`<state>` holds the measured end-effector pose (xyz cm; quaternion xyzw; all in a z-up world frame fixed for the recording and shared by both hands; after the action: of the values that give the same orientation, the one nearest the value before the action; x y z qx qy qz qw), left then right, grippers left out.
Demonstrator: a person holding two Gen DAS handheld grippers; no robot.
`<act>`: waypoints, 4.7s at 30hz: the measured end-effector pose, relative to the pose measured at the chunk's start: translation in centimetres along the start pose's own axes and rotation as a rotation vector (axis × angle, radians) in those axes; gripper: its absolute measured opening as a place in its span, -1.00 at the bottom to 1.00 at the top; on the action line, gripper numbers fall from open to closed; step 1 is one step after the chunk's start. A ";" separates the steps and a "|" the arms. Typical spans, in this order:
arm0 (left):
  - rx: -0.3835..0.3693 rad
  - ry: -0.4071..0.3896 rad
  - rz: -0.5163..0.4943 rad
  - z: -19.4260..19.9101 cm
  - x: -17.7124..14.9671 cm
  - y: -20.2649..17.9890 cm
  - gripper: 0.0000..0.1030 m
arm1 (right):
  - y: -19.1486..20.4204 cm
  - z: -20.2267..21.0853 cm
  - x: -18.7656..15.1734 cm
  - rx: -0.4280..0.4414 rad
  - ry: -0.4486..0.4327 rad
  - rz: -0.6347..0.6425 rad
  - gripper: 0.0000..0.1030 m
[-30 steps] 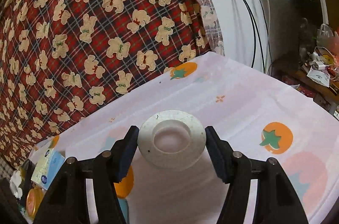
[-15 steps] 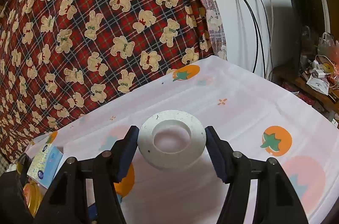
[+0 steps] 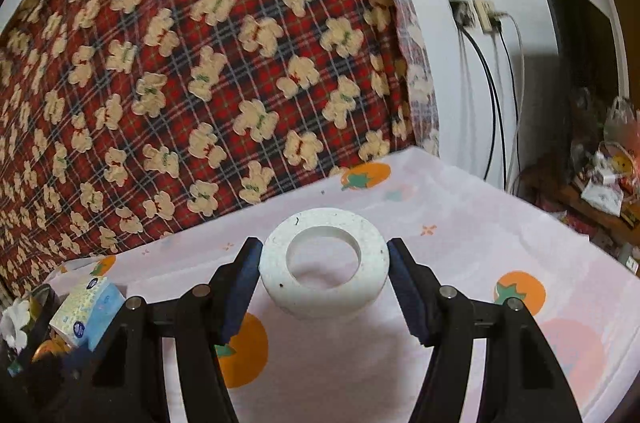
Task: Organize soft objects
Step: 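Carry the tape roll and teal cloth over the metal tin with both grippers, then lower the tape roll and teal cloth into the tin and open both grippers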
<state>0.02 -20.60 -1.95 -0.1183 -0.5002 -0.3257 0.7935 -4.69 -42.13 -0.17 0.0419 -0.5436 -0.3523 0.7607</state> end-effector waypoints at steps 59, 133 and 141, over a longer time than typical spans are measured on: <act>0.152 -0.179 0.064 12.2 -6.2 11.6 -0.78 | 11.7 9.1 -9.2 0.056 -0.194 0.139 0.27; 0.551 -0.058 0.308 14.9 -12.8 35.9 -0.78 | 41.0 5.4 -22.8 0.426 0.022 0.261 0.28; 0.585 -0.004 0.333 14.2 -11.8 37.1 -0.77 | 42.4 4.6 -22.9 0.408 0.063 0.259 0.28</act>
<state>10.06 19.59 -0.39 0.0337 -0.5479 -0.0340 0.8352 8.48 4.41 2.42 0.1355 -0.5804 -0.1331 0.7919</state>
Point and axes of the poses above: each gripper's, at about its wrist camera, not at the fingertips, and z roughly against the way its jaws point, y to its left, x to its top, the point moved 3 cm from there along -z, roughly the way its jaws point, and after that the axes turned 13 degrees about -z, right-handed, at the moved point
